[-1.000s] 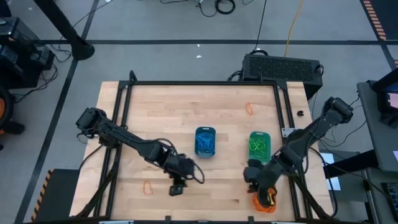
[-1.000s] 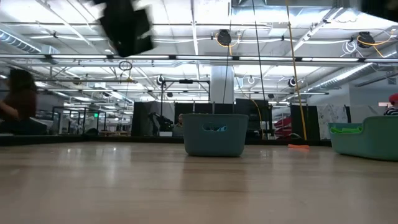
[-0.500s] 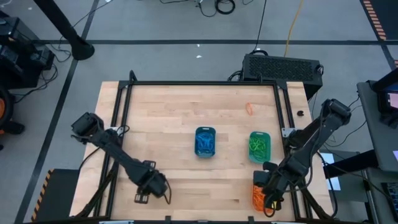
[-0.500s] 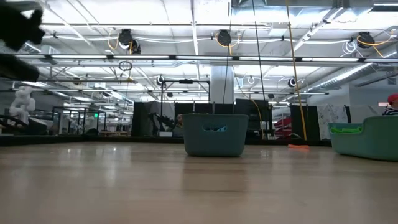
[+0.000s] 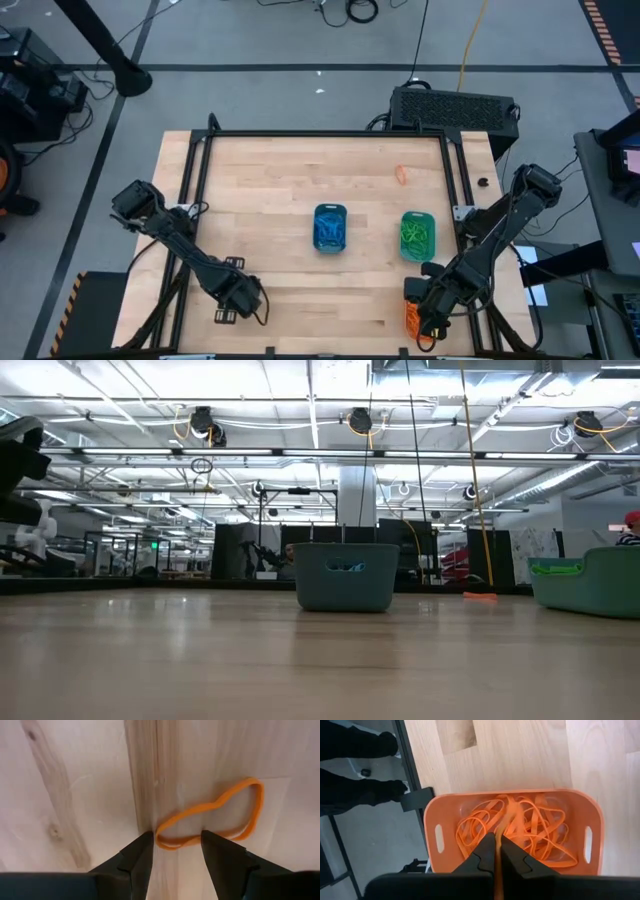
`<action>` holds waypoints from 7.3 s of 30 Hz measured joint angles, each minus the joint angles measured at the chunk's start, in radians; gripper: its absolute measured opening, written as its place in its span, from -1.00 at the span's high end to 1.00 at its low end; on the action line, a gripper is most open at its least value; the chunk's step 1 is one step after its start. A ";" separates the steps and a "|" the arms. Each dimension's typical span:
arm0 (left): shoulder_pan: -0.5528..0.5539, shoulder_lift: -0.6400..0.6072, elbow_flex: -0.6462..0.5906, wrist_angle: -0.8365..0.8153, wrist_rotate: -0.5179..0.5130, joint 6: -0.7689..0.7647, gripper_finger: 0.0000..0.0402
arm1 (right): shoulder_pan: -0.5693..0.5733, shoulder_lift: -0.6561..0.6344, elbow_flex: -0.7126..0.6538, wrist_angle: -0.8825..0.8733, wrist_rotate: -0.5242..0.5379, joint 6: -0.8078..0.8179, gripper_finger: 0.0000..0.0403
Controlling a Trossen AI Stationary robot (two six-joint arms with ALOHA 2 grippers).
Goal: Sort rubber bands into baskets
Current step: Put the orange rubberband into the orange bin
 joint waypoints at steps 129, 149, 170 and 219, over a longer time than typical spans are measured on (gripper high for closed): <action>0.446 -0.203 0.003 0.050 -0.284 -0.016 0.04 | -0.019 0.005 0.000 -0.087 -0.168 0.082 0.83; 0.280 -0.337 0.003 0.038 -0.345 0.127 0.04 | -0.156 -0.100 0.000 0.092 -0.198 0.366 0.54; 0.381 -0.438 0.003 0.096 -0.509 0.015 0.04 | -1.139 -0.166 0.000 -0.198 0.081 -0.484 0.70; 0.456 -0.475 0.003 0.248 -0.471 -0.066 0.05 | -1.516 0.216 -0.003 -0.179 0.129 -0.923 1.00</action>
